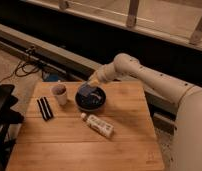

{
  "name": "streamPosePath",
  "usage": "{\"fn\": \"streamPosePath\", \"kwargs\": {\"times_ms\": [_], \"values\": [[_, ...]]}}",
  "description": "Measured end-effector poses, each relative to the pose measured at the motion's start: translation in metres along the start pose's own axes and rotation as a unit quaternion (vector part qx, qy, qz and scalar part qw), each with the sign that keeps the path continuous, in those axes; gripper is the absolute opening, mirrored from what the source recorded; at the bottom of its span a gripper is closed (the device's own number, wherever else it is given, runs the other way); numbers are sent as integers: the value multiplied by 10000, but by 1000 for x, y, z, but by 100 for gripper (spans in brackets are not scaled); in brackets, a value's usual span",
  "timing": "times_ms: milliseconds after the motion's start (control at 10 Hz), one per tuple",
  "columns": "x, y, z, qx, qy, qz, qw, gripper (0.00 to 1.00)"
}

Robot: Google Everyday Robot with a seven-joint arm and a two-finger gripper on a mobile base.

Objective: Place the white sponge in the ceramic bowl

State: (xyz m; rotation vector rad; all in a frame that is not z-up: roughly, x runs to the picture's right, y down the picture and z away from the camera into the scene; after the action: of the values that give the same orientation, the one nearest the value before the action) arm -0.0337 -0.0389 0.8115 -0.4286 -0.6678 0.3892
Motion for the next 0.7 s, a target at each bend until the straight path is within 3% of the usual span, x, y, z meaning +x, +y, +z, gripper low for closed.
{"fn": "streamPosePath", "kwargs": {"times_ms": [200,400,700], "values": [[5,3,-5,-22,103,89,9999,77],[8,6,-6,-72,171,157,9997,80],[9,6,-5,-110,108,185,9997,80]]}}
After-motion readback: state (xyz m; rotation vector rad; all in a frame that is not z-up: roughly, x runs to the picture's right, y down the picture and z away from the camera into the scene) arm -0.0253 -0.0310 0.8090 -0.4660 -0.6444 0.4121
